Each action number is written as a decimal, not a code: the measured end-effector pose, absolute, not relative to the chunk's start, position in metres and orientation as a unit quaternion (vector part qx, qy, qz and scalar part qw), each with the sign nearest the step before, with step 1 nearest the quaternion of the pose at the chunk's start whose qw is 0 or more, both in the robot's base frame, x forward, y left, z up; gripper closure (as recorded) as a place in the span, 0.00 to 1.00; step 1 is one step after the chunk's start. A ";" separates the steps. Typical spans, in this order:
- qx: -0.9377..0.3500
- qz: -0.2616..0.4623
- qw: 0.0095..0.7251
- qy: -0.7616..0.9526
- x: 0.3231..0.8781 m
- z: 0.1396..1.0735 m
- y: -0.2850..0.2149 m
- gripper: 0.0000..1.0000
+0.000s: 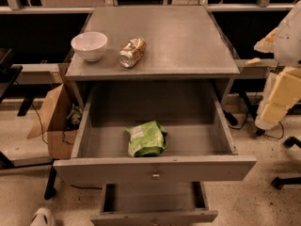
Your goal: Pick green rice chip bag from top drawer and place on counter
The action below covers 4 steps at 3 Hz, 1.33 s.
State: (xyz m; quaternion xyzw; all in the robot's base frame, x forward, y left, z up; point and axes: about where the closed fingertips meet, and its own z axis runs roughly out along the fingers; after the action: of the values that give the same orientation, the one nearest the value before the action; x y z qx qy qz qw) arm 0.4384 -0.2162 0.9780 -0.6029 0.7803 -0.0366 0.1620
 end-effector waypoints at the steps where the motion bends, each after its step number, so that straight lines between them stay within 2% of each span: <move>1: -0.599 -0.035 0.165 0.783 0.442 0.980 -0.215 0.00; 2: -0.572 -0.015 0.170 0.803 0.460 0.975 -0.206 0.00; 4: -0.442 0.150 0.211 0.859 0.550 0.908 -0.105 0.00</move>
Offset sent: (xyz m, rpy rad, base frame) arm 0.1176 0.0572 -0.0299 0.3149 0.1493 -0.3881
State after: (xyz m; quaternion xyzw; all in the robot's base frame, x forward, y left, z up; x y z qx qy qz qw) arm 0.5502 -0.1047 0.9077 -0.4416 0.8590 0.1501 0.2110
